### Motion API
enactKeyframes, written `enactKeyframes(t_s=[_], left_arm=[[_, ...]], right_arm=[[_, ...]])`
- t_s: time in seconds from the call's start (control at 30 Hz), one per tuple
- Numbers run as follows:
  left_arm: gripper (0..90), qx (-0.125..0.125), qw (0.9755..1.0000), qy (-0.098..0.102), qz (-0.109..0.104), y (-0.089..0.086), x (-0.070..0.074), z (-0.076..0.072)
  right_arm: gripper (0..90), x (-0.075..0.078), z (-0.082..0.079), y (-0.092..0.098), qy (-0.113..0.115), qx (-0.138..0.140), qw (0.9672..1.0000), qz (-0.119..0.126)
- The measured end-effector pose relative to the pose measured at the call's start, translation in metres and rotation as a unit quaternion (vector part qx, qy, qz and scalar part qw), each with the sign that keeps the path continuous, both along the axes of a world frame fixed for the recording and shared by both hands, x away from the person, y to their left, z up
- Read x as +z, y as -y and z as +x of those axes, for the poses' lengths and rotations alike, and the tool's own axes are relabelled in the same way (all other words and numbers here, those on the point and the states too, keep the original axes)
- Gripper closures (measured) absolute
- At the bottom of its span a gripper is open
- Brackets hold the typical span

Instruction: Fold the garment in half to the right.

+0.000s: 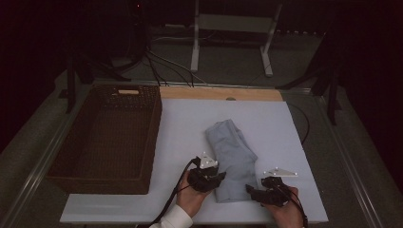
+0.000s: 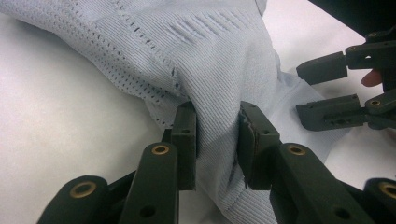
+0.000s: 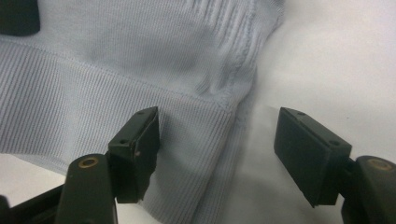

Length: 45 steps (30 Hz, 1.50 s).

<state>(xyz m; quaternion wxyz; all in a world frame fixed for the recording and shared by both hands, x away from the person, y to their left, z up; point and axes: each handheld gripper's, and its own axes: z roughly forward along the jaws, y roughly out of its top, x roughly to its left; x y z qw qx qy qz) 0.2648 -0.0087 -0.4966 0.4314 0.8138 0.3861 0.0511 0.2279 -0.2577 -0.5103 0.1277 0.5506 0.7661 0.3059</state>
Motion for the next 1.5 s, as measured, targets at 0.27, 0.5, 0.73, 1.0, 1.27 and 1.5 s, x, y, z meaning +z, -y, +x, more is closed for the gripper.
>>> enactKeyframes(t_s=[0.27,0.5,0.73,1.0,1.27,1.5], left_arm=[[70.2,-0.001,1.0000,0.000,0.001,0.000,0.000,-0.001],[69.5,-0.001,1.0000,-0.001,0.001,0.000,-0.001,-0.001],[69.2,-0.003,1.0000,-0.001,0.003,0.000,-0.001,-0.001],[68.2,-0.003,1.0000,-0.001,0.003,0.000,0.000,-0.001],[60.5,0.001,1.0000,0.001,0.001,-0.003,0.000,-0.002],[44.4,0.007,0.9998,0.002,-0.020,-0.006,0.002,0.001]], right_arm=[[44.1,0.001,-0.003,-0.003,-0.007,-0.004,0.9999,0.006],[55.7,0.003,-0.005,-0.004,-0.021,-0.013,0.9996,0.017],[74.8,0.004,-0.005,-0.005,-0.045,0.005,0.9982,0.039],[79.3,0.006,-0.005,-0.006,-0.045,0.007,0.9983,0.037],[79.6,0.007,-0.006,-0.004,-0.044,0.005,0.9981,0.044],[79.6,0.010,-0.008,-0.004,-0.039,0.010,0.9984,0.041]])
